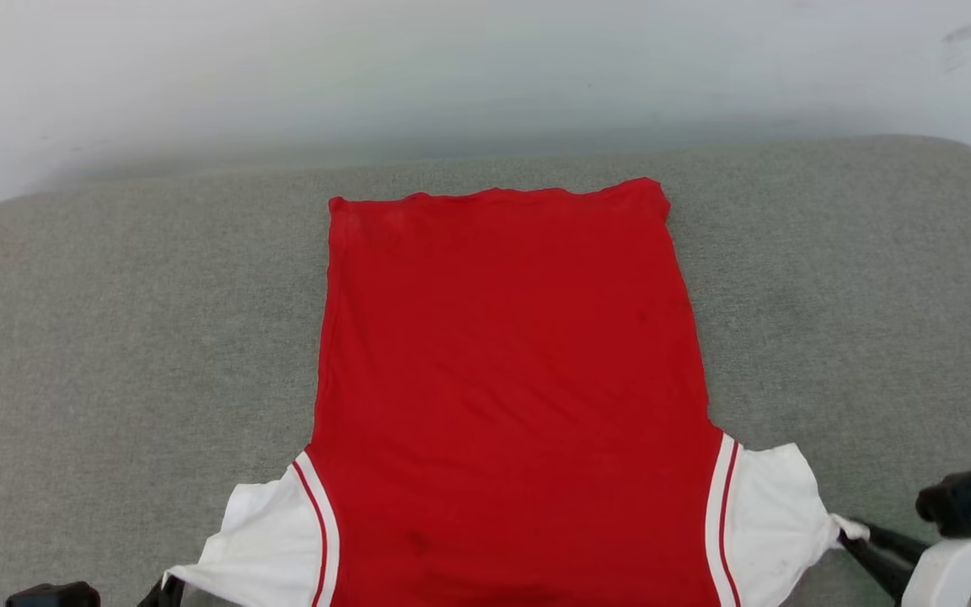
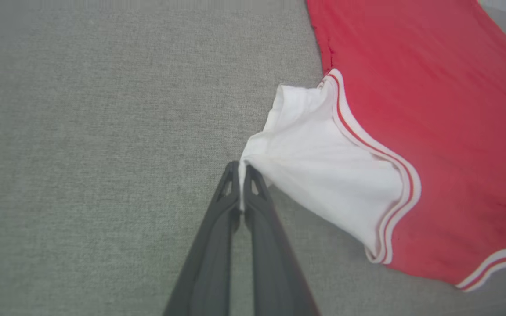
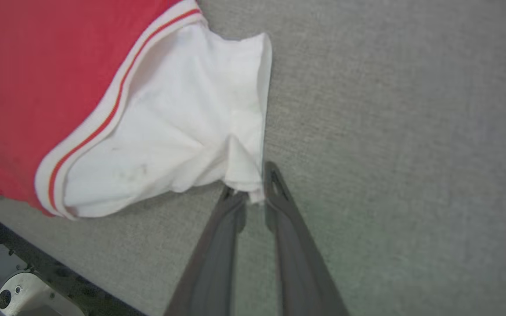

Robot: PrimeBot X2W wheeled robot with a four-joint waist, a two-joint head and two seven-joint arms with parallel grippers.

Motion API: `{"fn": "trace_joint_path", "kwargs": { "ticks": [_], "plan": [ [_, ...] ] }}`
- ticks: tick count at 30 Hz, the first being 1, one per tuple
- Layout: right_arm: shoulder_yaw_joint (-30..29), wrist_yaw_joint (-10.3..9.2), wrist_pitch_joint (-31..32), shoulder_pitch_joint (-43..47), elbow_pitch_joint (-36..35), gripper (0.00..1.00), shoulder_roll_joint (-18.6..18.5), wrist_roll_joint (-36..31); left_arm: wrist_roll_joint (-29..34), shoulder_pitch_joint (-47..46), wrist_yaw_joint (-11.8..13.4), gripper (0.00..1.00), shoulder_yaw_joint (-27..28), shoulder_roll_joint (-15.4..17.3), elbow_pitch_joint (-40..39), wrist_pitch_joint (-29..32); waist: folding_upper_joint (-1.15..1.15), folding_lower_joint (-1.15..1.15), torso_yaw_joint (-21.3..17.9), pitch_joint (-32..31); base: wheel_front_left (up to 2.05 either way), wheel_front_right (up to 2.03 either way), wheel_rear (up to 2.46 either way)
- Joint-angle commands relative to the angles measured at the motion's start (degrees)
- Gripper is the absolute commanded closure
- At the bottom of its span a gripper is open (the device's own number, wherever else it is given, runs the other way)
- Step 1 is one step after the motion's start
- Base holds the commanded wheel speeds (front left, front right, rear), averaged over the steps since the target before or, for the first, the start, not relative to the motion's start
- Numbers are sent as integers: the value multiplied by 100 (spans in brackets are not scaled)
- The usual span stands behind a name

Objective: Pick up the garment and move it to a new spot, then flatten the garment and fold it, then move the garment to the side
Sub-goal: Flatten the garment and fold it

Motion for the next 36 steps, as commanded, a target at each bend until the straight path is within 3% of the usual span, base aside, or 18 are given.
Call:
{"fn": "trace_joint_path", "kwargs": {
  "ticks": [1,8,15,18,19,21,28,36],
  "plan": [
    [-692,-8,186,-475,-203,0,-132,27,266,-115,94,100,196,-119,-228,-14,0,1,62,213,0,0,0],
    [-1774,-6,533,-1486,-731,0,-332,-352,656,-341,216,100,318,-202,-619,-14,0,1,227,720,0,0,0],
    [-2372,-6,1635,-3076,-1230,0,-204,-564,1051,-804,278,100,354,-388,-973,-14,0,1,570,1495,0,0,0],
    [-2293,-6,2343,-3840,-1114,0,-120,-578,1212,-1034,249,100,277,-478,-1028,-14,0,1,757,1806,0,0,0],
    [-2133,-6,2869,-4356,-934,0,-35,-589,1304,-1187,240,100,223,-574,-1073,-14,0,1,895,2003,0,0,0],
    [-2037,-5,3153,-4559,-844,0,4,-554,1352,-1251,235,100,211,-606,-1091,-14,0,1,954,2083,0,0,0],
    [-1280,-6,5444,-5834,-275,0,-59,-227,1649,-1649,153,100,218,-917,-1245,-14,0,1,1377,2679,0,0,0],
    [-1345,-6,6854,-6562,605,0,239,-414,1988,-2006,-29,100,266,-1202,-1310,-14,0,1,1720,3282,0,0,0]
  ]
}}
